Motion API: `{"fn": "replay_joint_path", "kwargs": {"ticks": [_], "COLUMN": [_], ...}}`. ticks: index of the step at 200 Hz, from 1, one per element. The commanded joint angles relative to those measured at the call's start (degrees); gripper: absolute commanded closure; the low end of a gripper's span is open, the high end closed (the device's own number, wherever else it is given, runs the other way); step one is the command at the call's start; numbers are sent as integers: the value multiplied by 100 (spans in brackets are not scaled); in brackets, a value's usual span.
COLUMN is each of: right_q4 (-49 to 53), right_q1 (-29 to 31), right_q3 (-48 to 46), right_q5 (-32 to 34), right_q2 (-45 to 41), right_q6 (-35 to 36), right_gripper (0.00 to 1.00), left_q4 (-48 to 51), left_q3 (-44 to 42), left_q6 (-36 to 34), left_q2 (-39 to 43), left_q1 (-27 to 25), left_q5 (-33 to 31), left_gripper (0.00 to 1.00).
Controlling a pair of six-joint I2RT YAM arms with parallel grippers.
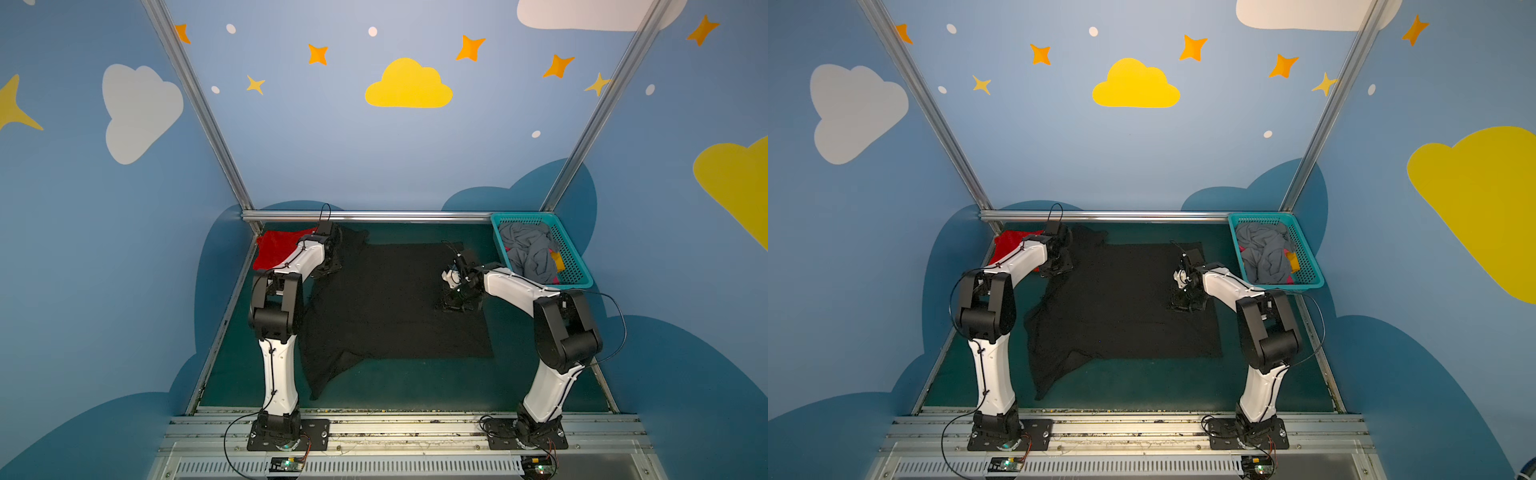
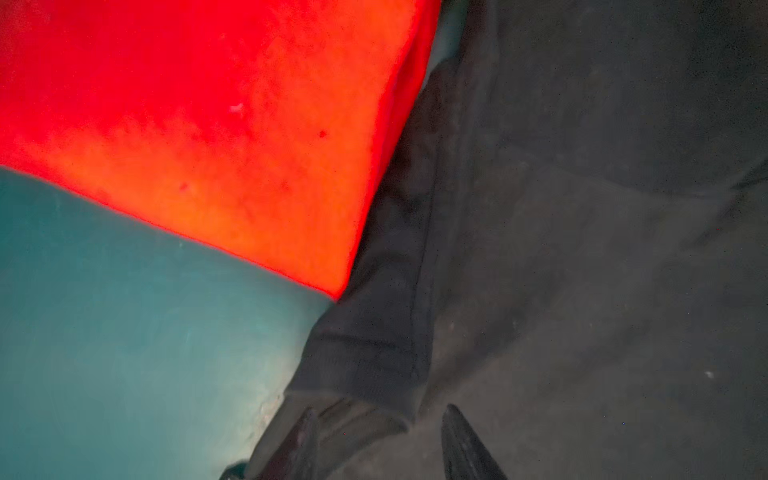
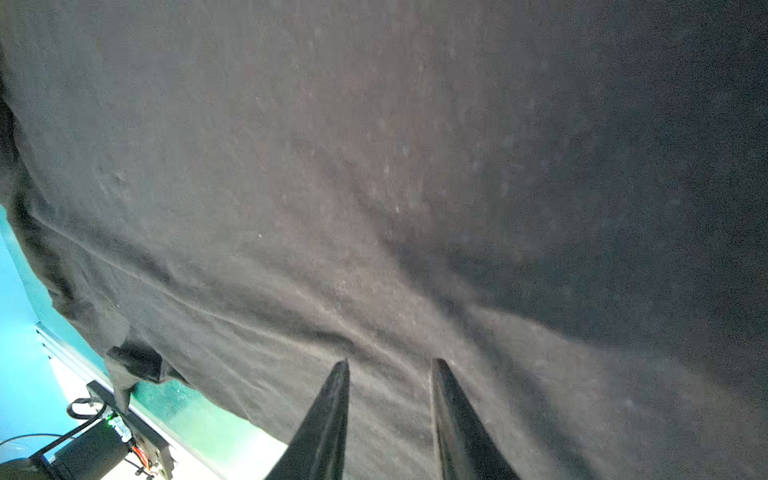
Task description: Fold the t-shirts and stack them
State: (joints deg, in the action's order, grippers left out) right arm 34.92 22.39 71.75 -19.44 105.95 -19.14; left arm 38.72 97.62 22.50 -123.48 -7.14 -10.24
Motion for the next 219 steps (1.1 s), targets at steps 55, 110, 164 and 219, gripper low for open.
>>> {"fn": "replay_joint_path", "kwargs": {"ticks": [55, 110, 164, 219], "right_q4": [261, 225, 98, -13], "right_q1": [-307, -488, -586, -619], "right_q3": [434, 67, -492, -802], "right_q5": [254, 514, 620, 554], "right_q2": [649, 659, 418, 252], "right_q6": [287, 223, -2, -191], "right_gripper": [65, 65, 65, 65], "left_q4": [377, 479, 660, 156], "left_q3": [410, 670, 755, 319], "left_q6": [-220, -449, -906, -850], "left_q2": [-353, -198, -55, 264], "left_q1": [-16, 8, 388, 1137], "left_q5": [-250, -371, -13, 1179], "left_gripper": [81, 95, 95, 92]}}
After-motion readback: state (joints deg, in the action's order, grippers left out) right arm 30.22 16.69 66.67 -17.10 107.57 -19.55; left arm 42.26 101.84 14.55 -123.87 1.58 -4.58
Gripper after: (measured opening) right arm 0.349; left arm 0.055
